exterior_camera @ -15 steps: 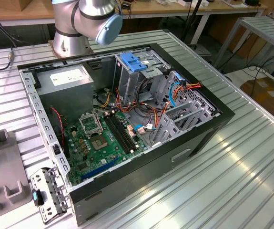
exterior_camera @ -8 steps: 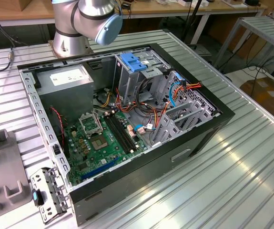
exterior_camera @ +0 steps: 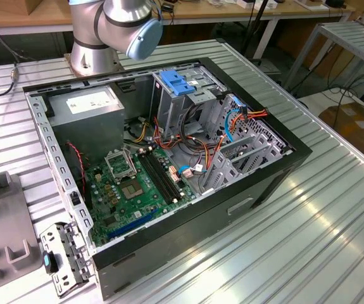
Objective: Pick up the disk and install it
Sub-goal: 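Pick up the disk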
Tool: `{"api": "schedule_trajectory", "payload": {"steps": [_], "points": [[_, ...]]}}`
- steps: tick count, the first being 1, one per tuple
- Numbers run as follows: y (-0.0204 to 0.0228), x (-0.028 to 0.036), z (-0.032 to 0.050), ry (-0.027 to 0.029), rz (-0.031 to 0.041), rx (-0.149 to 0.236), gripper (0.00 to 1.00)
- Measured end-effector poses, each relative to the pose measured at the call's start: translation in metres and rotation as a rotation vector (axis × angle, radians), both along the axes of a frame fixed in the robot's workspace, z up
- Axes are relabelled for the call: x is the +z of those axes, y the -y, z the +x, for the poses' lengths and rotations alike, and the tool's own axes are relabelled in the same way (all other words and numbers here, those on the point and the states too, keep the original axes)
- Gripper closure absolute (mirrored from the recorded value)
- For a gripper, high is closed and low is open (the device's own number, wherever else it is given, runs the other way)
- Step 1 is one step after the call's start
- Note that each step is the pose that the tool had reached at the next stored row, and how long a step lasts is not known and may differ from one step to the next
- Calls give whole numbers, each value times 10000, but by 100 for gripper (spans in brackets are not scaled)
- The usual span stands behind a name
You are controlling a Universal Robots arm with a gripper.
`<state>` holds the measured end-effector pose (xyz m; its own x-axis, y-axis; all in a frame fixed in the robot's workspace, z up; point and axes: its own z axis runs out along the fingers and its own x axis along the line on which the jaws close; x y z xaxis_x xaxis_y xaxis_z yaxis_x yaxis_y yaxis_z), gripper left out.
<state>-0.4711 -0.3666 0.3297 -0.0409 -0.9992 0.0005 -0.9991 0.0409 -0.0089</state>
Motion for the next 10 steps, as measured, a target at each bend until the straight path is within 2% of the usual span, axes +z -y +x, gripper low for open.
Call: {"api": "schedule_trajectory", "payload": {"steps": [2,10], "points": [[-4,-44,-13,24,0,4,47],[-13,-245,-11,23,0,17,47]]}}
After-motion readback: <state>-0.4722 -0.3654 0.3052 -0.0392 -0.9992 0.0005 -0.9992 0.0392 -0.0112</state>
